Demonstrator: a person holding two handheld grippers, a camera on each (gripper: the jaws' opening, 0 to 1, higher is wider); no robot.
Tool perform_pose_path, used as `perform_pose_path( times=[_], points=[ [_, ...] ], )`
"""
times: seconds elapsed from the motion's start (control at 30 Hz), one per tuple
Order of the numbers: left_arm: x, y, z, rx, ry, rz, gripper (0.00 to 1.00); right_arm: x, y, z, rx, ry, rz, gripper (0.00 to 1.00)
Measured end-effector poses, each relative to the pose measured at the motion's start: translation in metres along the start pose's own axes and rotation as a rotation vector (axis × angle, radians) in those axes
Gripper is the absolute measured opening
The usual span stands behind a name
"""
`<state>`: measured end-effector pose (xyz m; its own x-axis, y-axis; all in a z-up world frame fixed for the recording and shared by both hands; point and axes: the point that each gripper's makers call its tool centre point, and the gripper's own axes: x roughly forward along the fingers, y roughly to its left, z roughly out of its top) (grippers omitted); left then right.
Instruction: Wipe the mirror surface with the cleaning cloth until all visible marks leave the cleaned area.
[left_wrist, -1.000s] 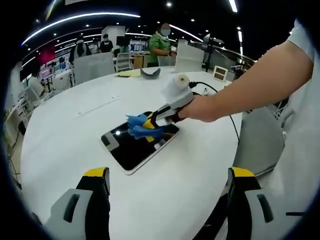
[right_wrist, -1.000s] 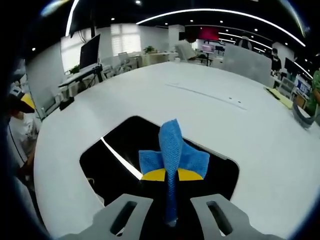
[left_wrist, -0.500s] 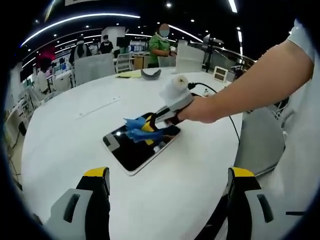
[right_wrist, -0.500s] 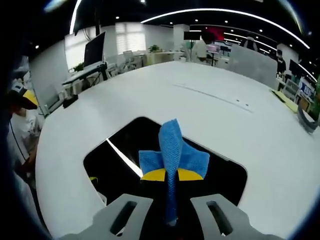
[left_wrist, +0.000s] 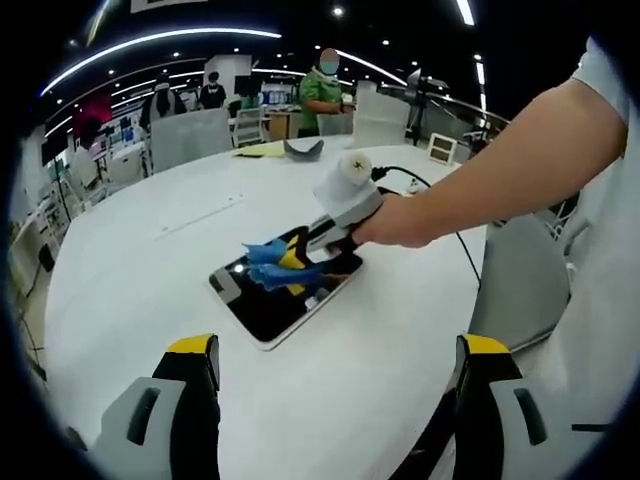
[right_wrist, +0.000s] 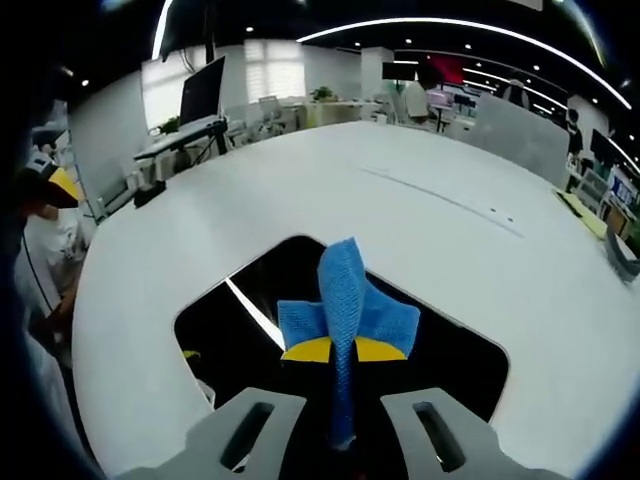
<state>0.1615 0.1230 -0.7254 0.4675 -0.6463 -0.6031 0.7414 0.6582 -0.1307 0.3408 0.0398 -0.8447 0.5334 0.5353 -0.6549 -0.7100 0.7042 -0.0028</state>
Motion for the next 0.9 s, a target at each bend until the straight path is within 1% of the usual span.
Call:
perform_pose_path(
  times=[0.73,0.9],
  points=[
    [-0.005,0.005,-0.003,-0.009,0.000,0.010,0.99,0.010,0.020,0.009,-0.041,0.005,0.061,0.01],
    [-0.008,0.007,-0.005,-0.012,0.000,0.012,0.99,0.013,0.024,0.011,-0.062,0.010,0.075,0.01]
  ],
)
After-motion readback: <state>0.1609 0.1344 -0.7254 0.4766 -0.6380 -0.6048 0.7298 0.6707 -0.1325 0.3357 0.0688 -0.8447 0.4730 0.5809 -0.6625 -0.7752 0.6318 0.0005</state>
